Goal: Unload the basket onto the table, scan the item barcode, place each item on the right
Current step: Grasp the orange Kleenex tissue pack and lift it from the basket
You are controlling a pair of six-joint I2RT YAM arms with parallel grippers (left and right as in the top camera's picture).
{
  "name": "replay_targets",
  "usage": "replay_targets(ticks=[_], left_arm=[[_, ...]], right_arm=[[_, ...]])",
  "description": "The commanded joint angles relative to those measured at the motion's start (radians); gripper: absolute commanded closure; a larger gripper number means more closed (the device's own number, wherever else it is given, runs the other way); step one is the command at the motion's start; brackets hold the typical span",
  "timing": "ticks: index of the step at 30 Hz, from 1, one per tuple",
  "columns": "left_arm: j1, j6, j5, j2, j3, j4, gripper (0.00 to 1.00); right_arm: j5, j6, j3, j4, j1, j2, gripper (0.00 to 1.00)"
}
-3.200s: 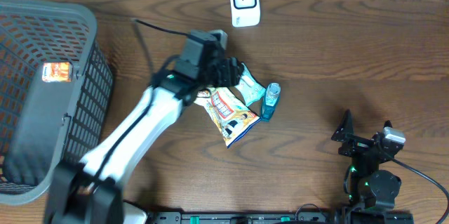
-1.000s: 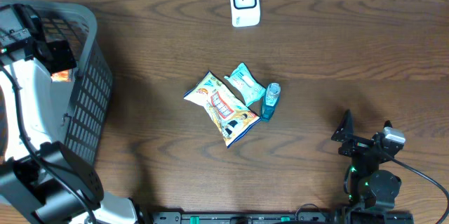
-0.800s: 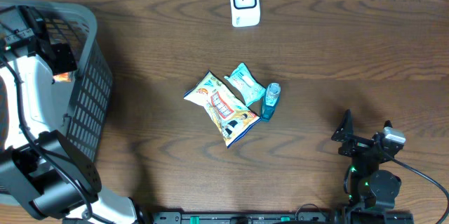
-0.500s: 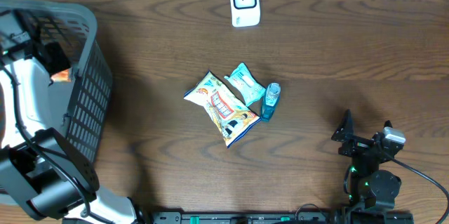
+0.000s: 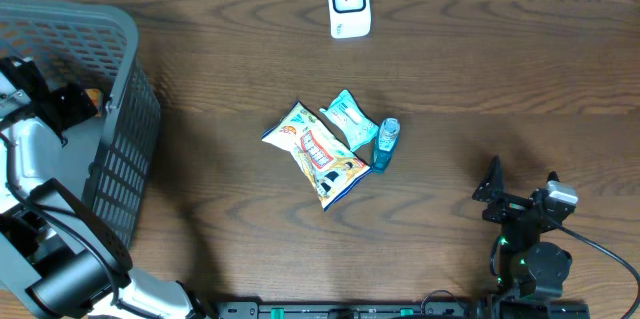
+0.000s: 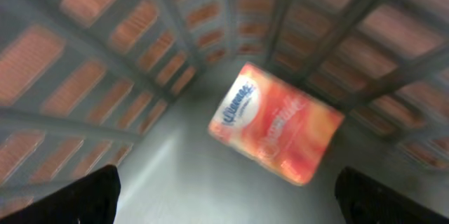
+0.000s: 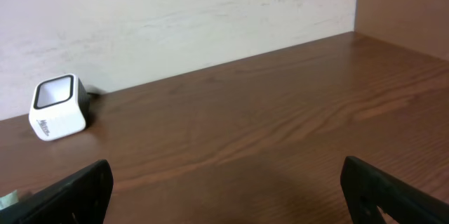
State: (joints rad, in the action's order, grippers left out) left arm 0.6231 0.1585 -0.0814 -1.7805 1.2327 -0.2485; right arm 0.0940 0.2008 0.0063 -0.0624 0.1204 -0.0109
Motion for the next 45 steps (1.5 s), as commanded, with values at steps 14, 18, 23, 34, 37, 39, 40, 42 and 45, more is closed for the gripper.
replay_targets(ticks=[14,18,23,34,37,39,40,42,45], left_arm=[[-0.013,0.201,-0.066,-0.113,0.001,0.064,0.02],[-0.013,0.208,-0.069,-0.184,0.002,0.077,0.02],[-0.013,0.208,-0.068,-0.241,0.002,0.122,0.02],[-0.013,0.207,-0.067,-0.290,0.002,0.175,0.08],[-0.013,0.207,-0.064,-0.288,0.002,0.175,0.30],[-0.013,0.207,-0.064,-0.285,0.002,0.169,0.33],[-0.013,0.206,-0.064,-0.282,0.002,0.166,0.34],[-0.013,0.206,-0.064,-0.270,0.002,0.159,0.37],[-0.013,0.203,-0.063,-0.242,0.002,0.149,0.39]], right_arm=[[0.002,-0.008,-0.001,-0.003,0.005,0.005,0.01],[0.002,-0.007,-0.001,-0.003,0.005,0.005,0.01],[0.002,-0.008,-0.001,-0.003,0.005,0.005,0.01],[0.002,-0.007,-0.001,-0.003,0.005,0.005,0.01],[0.002,-0.007,-0.001,-0.003,0.005,0.005,0.01],[0.002,-0.007,-0.001,-0.003,0.005,0.005,0.01],[0.002,-0.007,-0.001,-0.003,0.005,0.005,0.01],[0.002,-0.007,-0.001,-0.003,0.005,0.005,0.01],[0.002,-0.007,-0.001,-0.003,0.005,0.005,0.01]])
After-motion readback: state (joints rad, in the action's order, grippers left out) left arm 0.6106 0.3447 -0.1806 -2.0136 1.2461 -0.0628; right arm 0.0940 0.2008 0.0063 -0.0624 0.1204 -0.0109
